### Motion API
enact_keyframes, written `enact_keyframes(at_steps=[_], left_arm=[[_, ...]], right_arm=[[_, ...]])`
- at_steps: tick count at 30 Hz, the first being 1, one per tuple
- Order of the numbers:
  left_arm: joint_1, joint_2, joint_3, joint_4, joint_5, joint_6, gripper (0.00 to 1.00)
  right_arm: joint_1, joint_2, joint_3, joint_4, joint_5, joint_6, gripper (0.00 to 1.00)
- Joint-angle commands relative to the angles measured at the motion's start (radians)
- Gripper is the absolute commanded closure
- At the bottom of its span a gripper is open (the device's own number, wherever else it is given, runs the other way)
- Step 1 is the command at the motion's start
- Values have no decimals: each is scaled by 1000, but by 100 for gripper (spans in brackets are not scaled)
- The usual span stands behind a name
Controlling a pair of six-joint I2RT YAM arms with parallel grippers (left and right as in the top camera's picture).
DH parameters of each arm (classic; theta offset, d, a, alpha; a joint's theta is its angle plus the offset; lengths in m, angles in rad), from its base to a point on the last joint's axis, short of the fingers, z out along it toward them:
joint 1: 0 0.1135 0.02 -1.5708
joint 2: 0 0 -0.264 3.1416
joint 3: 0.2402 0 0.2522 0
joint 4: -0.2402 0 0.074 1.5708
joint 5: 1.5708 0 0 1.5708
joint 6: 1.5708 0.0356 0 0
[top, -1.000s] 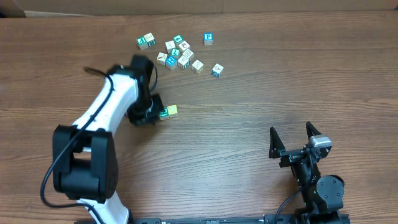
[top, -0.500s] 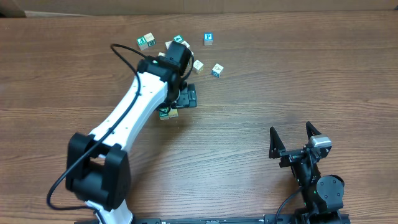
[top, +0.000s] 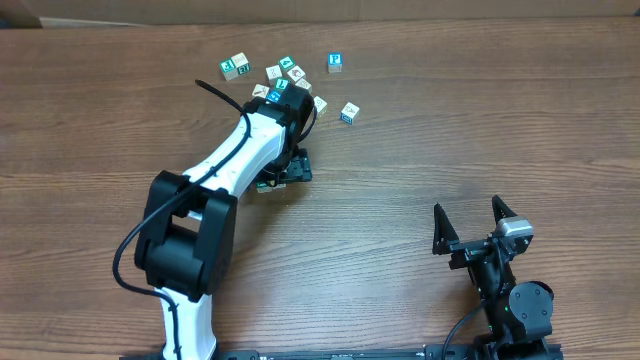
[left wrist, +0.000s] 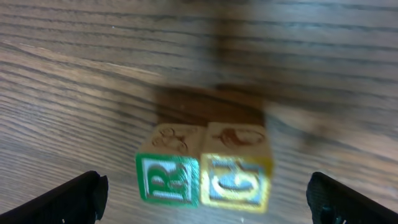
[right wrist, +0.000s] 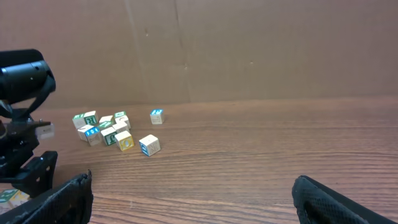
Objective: Form a horizontal line
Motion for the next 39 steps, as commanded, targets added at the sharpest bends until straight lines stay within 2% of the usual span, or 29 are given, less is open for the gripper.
enact_keyframes(at_steps=[1, 7, 15, 26, 39], left_arm=[[23, 9, -6, 1, -31, -47, 1], [19, 9, -28, 13, -27, -50, 9], [18, 9, -93, 106, 16, -84, 20], [18, 9, -93, 152, 19, 5, 45], [18, 9, -93, 188, 19, 192, 43]], right_arm=[[-3, -10, -10, 6, -5, 7, 0], [-3, -10, -10, 6, -6, 7, 0], [-3, -10, -10, 6, -6, 7, 0], [-3, -10, -10, 6, -6, 7, 0], [-3, -10, -10, 6, -5, 7, 0]])
